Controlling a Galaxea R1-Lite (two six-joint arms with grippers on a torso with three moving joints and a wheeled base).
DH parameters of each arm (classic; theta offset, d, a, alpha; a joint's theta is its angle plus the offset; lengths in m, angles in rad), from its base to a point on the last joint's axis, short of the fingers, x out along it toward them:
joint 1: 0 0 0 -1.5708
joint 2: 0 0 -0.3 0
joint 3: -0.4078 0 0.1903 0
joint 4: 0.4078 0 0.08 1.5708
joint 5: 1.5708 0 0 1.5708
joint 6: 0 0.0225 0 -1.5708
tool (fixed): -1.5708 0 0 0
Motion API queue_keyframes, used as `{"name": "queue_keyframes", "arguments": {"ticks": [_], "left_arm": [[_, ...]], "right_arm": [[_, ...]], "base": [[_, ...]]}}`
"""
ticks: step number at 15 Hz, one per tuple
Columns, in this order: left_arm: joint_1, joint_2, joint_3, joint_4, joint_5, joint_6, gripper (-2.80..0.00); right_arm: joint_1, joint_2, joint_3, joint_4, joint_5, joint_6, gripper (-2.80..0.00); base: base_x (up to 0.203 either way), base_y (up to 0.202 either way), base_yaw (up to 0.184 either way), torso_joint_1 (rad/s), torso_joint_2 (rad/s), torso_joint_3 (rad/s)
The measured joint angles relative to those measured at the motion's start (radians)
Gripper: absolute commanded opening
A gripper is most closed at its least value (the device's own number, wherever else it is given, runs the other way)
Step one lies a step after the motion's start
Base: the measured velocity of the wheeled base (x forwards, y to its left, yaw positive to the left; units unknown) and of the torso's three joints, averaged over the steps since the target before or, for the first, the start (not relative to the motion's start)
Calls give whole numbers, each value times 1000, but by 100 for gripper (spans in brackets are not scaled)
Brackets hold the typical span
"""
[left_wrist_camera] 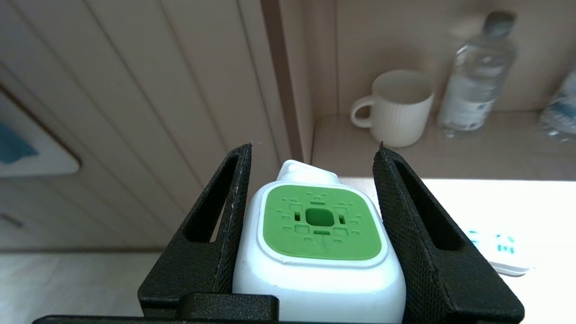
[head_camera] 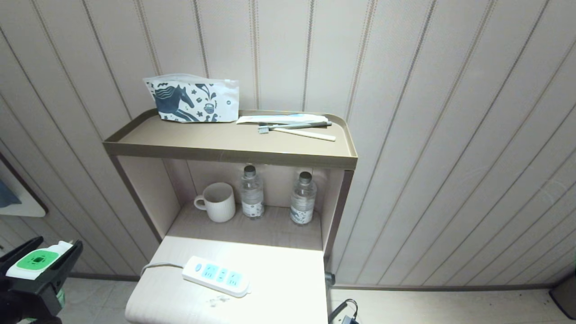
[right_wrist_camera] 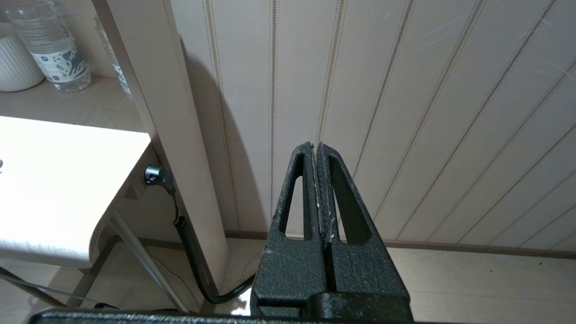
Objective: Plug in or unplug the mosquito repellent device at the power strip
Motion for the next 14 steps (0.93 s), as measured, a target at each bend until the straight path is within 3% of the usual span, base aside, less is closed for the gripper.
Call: {"name": "queue_keyframes", "arguments": {"ticks": [3,9,14], "left_arm": [[38,-70,0,10,-95,8,-280],[87,-229,0,184,-81,0,-280],[94,-502,0,457,-84,11,-280]], "right_arm": [[0,0,0,0,0,0,-280],[0,0,0,0,0,0,-280],[0,0,0,0,0,0,-280]], "base": [[0,0,0,0,0,0],[0,0,0,0,0,0],[0,0,0,0,0,0]]}}
